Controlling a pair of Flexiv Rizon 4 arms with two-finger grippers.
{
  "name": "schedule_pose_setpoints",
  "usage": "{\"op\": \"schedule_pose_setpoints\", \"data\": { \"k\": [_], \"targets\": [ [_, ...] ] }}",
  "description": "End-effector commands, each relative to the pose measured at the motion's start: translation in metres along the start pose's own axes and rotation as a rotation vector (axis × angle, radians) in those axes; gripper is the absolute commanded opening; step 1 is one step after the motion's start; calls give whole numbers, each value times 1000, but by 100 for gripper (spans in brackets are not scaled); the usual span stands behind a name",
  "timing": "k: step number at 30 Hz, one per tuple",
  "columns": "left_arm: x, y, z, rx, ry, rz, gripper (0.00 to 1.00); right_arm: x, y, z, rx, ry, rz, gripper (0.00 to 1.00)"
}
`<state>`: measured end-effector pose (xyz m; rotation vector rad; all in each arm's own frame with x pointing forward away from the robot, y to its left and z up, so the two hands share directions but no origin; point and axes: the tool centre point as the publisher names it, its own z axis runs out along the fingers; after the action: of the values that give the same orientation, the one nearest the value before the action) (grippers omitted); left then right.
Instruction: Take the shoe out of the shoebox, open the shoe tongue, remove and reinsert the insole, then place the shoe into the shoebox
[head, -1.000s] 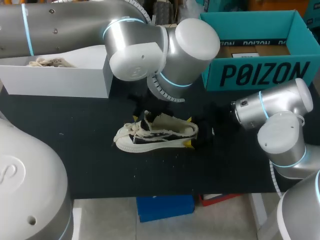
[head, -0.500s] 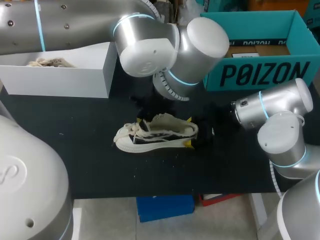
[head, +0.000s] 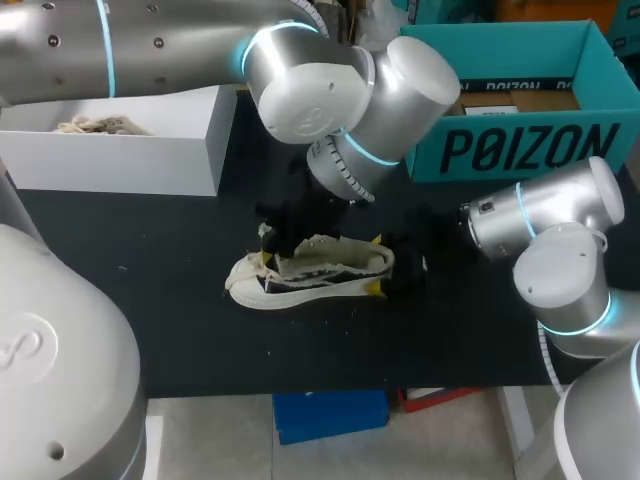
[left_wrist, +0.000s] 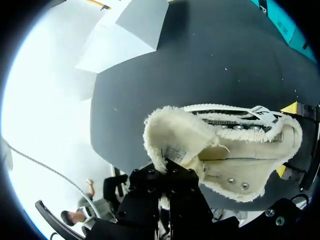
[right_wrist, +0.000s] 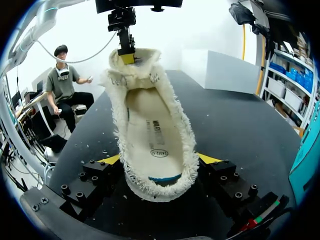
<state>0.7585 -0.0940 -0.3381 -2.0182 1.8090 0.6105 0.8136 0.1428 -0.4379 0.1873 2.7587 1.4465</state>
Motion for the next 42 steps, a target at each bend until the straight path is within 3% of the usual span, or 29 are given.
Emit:
{"op": "schedule_pose_setpoints", "data": {
  "k": [1,3,4,6,7,15,28,32,36,37,38,39,42],
  "targets": [
    [1,1,16,-29,12,-4,0,-2,-3,2,2,-3,3,0],
    [2,2,22,-43,26,-13,0,-2,-3,2,2,-3,3,0],
    [2,2,24,-47,38,-18,15,-2,-3,2,2,-3,3,0],
    [1,3,26,-53,62,-31,93,-2,-3,2,2,-3,3,0],
    [-1,3,27,-53,77,-39,100,-2,-3,2,2,-3,3,0],
    [-16,4,29,-43,151,-95,100,-2,-3,2,2,-3,3,0],
    [-12,12,45,-80,195,-107,100,-2,-3,2,2,-3,3,0],
    [-20,10,26,-32,223,-85,100,-2,-3,2,2,-3,3,0],
    [-25,8,-4,72,298,7,100,-2,-3,2,2,-3,3,0],
    [-26,7,-13,107,322,43,86,-2,-3,2,2,-3,3,0],
    [-27,6,-22,145,342,84,61,-2,-3,2,2,-3,3,0],
    [-26,5,-30,190,371,138,47,-2,-3,2,2,-3,3,0],
    [-23,1,-52,309,460,325,30,-2,-3,2,2,-3,3,0]
  ]
}}
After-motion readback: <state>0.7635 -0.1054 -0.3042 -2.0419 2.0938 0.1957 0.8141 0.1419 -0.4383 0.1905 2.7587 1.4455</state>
